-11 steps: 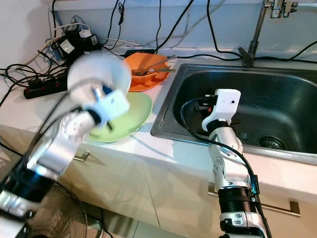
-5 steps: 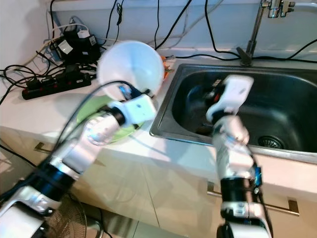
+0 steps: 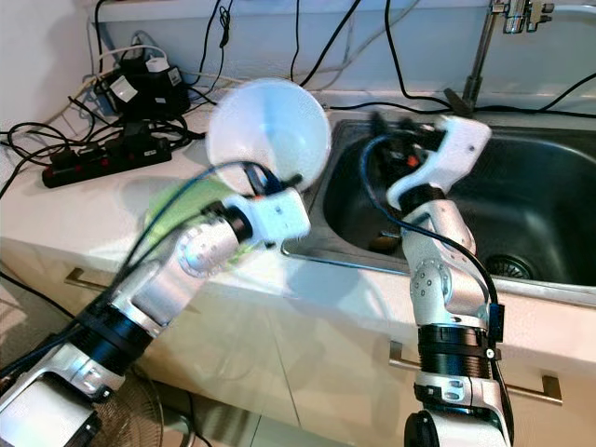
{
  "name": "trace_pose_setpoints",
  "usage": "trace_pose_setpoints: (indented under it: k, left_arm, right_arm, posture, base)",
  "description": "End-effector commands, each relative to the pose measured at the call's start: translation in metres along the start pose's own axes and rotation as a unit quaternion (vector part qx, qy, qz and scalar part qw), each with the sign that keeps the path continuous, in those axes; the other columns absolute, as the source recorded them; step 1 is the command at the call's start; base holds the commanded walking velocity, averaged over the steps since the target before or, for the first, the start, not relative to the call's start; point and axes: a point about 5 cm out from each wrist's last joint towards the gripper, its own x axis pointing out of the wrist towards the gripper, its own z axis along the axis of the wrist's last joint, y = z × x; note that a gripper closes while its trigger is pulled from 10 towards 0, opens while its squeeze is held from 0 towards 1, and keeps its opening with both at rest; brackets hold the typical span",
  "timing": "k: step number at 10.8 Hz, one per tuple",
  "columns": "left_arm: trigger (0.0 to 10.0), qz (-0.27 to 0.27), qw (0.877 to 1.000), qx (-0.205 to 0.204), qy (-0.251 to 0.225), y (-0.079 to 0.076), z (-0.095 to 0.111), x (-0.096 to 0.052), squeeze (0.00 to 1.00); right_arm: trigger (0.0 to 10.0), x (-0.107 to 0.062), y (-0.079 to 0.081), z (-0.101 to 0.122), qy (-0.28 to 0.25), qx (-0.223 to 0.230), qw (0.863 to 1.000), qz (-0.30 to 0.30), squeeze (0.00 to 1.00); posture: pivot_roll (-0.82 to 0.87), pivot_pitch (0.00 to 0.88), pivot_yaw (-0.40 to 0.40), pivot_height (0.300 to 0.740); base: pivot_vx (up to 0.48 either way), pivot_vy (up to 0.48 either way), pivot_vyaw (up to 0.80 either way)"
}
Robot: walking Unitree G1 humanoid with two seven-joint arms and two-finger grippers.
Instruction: Kitchen organization
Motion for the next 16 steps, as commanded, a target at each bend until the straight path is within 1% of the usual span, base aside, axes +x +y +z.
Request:
trace_pose_setpoints:
  k: [1, 3, 7, 11, 14, 15, 16]
  left_arm:
    - [10.0, 0.004, 1.000, 0.023, -0.019, 0.010, 0.007, 0.003, 0.00]
    - [10.0, -0.018, 0.999, 0.040, -0.032, 0.005, 0.009, 0.003, 0.00]
    - [10.0, -0.031, 0.997, 0.054, -0.049, 0.004, 0.013, 0.005, 0.00]
    - [10.0, -0.030, 0.995, 0.070, -0.065, 0.007, 0.017, 0.005, 0.00]
    - [10.0, -0.036, 0.994, 0.082, -0.069, 0.005, 0.016, 0.002, 0.00]
    - [10.0, -0.035, 0.993, 0.089, -0.071, 0.006, 0.016, 0.001, 0.00]
    - [10.0, -0.037, 0.992, 0.094, -0.073, 0.005, 0.016, 0.001, 0.00]
  right_arm:
    - [10.0, 0.000, 0.008, -0.001, 0.009, 0.005, 1.000, 0.024, 0.00]
    - [10.0, -0.001, 0.017, -0.005, 0.027, 0.010, 0.998, 0.051, 0.00]
    - [10.0, -0.003, 0.024, -0.008, 0.045, 0.003, 0.996, 0.080, 0.00]
    - [10.0, -0.003, 0.023, -0.012, 0.055, -0.006, 0.996, 0.074, 0.00]
    - [10.0, -0.001, 0.017, -0.015, 0.062, -0.011, 0.997, 0.049, 0.00]
    - [0.0, -0.001, 0.016, -0.015, 0.064, -0.012, 0.997, 0.045, 0.00]
    - [0.0, 0.000, 0.015, -0.016, 0.066, -0.014, 0.997, 0.043, 0.00]
  posture:
    - [0.04, 0.000, 0.146, 0.740]
    - [0.04, 0.000, 0.147, 0.740]
    - [0.04, 0.000, 0.143, 0.740]
    - [0.05, 0.000, 0.139, 0.740]
    - [0.05, 0.000, 0.136, 0.740]
    - [0.05, 0.000, 0.134, 0.740]
    - [0.05, 0.000, 0.134, 0.740]
  base:
    - [0.000, 0.000, 0.00]
    - [0.000, 0.000, 0.00]
    - [0.000, 0.000, 0.00]
    - [0.000, 0.000, 0.00]
    - [0.000, 0.000, 0.00]
    - [0.000, 0.000, 0.00]
    - [0.000, 0.000, 0.00]
